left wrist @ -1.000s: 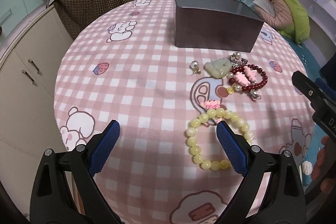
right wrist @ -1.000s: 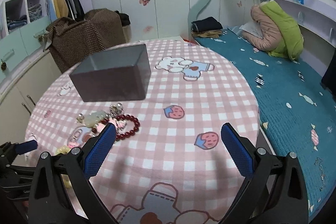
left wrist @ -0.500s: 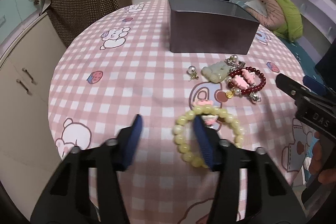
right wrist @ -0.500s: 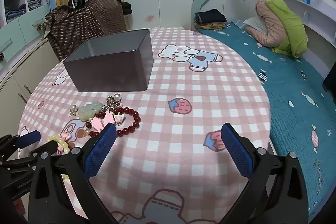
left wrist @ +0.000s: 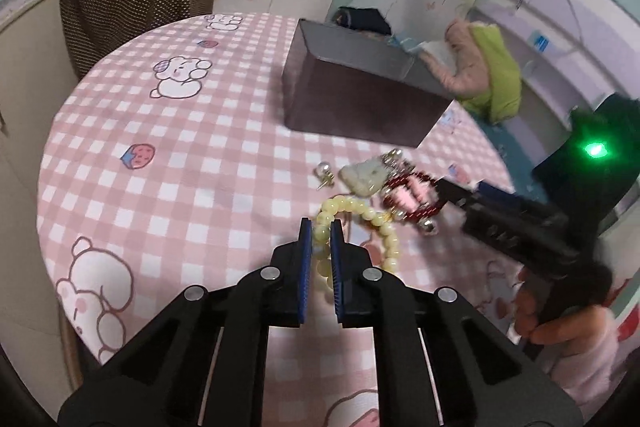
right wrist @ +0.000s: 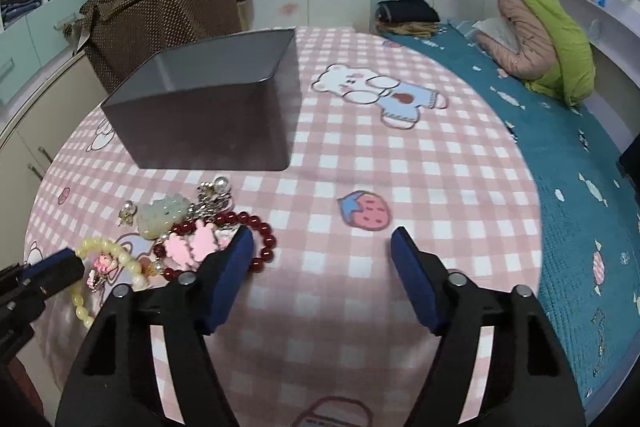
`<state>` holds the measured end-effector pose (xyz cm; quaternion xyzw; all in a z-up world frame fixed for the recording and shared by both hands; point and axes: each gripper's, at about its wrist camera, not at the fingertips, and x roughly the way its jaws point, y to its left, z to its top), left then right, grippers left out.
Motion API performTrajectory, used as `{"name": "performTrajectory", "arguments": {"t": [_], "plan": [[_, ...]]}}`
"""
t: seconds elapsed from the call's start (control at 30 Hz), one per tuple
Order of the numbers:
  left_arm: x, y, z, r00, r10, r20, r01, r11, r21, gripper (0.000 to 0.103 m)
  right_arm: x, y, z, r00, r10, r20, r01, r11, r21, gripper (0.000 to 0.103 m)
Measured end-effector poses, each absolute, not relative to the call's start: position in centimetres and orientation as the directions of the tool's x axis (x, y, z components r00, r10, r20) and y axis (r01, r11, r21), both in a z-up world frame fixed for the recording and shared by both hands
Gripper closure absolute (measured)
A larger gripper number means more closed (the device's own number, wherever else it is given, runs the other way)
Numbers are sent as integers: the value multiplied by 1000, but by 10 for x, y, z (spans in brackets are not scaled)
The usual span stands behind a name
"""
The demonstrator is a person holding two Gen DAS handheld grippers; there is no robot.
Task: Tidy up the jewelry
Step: 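Lower the left tool onto the yellow bead bracelet while the right tool approaches the red bead bracelet, then grasp the yellow bracelet with the left tool while the right tool grasps the red bracelet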
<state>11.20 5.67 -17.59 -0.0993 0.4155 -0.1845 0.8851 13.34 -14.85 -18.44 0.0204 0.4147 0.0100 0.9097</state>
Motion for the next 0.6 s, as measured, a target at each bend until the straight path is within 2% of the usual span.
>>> {"name": "performTrajectory", "arguments": {"t": [0.13,0.23,0.3,0.37,0.6], "plan": [[116,63,-175,592,-447,-670,245,892,-379,93,135,-140,-186,657,20,-754,-18,1000,10,47],[119,67,-174,601,-471,-646,237,876,-420,93,133,-136,-187,673,32,-739,-52,999,-5,60],[121,68,-172,608,-482,-631,236,868,-436,93,131,-131,-187,685,52,-727,-91,996,-14,82],[122,67,-170,608,-478,-633,233,870,-434,93,129,-127,-188,691,63,-720,-118,993,-26,93],[121,58,-159,631,-466,-620,268,881,-389,93,127,-137,-181,698,102,-709,-106,994,40,96]]}}
